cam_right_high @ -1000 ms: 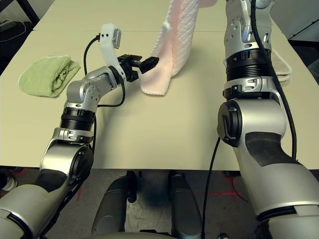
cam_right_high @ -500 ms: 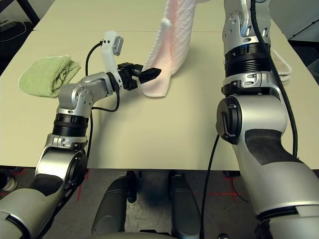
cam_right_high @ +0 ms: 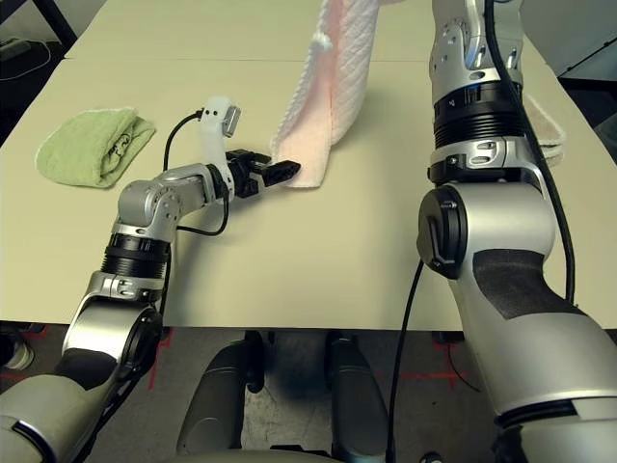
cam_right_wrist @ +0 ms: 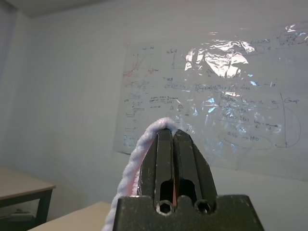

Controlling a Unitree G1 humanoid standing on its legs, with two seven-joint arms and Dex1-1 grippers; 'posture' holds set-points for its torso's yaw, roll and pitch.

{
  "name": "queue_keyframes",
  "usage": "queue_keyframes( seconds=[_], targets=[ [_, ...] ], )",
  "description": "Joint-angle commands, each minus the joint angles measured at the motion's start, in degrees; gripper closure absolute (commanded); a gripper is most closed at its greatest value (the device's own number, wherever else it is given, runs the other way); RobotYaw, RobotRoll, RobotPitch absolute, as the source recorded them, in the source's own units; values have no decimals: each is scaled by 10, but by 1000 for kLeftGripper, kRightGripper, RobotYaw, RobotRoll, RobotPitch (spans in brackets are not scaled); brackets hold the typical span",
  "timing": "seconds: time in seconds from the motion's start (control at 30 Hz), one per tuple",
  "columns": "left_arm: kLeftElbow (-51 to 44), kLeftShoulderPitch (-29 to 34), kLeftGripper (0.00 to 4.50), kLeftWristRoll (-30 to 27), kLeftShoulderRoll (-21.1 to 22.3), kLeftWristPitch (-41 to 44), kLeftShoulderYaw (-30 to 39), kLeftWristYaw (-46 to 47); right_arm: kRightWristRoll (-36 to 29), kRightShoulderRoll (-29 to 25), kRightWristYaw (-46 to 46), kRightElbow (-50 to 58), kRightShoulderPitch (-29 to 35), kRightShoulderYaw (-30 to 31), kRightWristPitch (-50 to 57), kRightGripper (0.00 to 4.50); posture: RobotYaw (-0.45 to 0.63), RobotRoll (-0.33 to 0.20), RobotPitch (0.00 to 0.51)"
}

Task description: Fold the towel and set it aside.

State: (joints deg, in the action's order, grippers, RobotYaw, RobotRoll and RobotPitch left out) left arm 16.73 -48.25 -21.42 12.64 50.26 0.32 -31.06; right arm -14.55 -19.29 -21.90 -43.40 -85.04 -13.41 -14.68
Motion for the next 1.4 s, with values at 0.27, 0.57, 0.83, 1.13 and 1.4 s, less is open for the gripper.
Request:
queue_keyframes(
  seconds=[0.27,0.57,0.83,1.13,1.4],
  targets=[
    [-74,23,0,-44,29,108,0,-28,-1,-1,1,-6,-9,-3,-13,4484,43,0,248],
    [-93,21,0,-76,1,149,41,7,0,-2,2,-12,-9,-2,-17,4484,45,0,248],
    [-71,16,0,-76,-13,149,56,27,2,-3,2,-7,-7,0,-15,4484,35,0,245],
    [-39,5,1006,-72,-35,134,78,56,2,-4,3,-4,-5,1,-15,4500,34,0,244],
    [-18,-4,3055,-73,-48,126,99,81,3,-5,4,0,-4,2,-13,4500,30,0,243]
  ],
)
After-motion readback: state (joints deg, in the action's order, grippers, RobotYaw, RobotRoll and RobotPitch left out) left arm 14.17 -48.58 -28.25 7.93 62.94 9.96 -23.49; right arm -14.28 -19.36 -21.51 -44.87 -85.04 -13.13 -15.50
